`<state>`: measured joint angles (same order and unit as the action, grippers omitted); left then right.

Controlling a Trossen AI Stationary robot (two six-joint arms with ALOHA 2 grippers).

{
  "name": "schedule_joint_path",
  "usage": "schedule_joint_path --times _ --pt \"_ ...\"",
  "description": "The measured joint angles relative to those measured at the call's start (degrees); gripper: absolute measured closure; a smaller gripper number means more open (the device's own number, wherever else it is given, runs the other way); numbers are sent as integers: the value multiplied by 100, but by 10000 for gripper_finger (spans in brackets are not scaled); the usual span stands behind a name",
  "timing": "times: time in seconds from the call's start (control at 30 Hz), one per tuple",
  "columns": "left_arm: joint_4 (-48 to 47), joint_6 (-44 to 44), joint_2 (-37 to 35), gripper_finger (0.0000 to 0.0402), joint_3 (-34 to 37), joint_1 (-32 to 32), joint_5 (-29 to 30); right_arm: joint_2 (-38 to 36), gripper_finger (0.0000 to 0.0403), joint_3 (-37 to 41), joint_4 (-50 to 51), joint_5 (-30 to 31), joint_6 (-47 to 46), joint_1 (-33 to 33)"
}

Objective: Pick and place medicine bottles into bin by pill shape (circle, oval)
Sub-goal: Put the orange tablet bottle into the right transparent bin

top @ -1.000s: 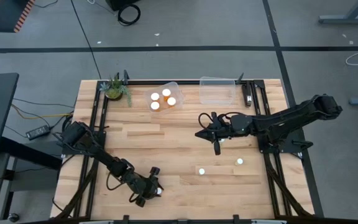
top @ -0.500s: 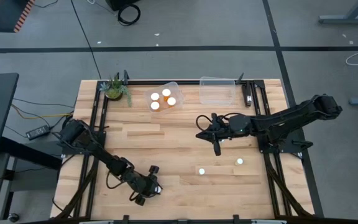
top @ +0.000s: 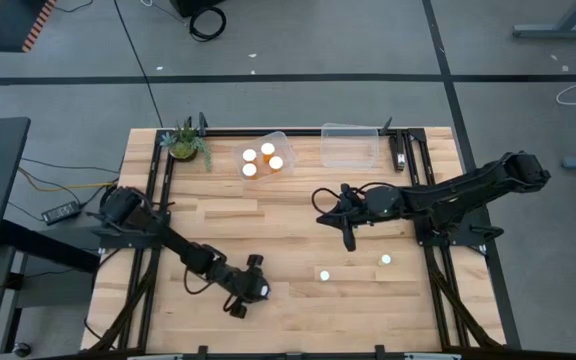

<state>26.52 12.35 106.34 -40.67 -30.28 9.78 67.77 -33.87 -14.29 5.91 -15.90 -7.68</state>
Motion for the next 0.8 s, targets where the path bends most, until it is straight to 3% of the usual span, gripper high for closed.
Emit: schedule_joint_path --times 0.3,0.6,0.8 --pt "-521 -348 3 288 -404 727 56 2 383 0 529 2 -94 -40" --pt "-2014 -847 4 290 -1378 1475 84 2 383 0 635 13 222 -201" --pt "-2419 -1260 2 287 -1865 1993 108 2 380 0 1012 407 552 -197"
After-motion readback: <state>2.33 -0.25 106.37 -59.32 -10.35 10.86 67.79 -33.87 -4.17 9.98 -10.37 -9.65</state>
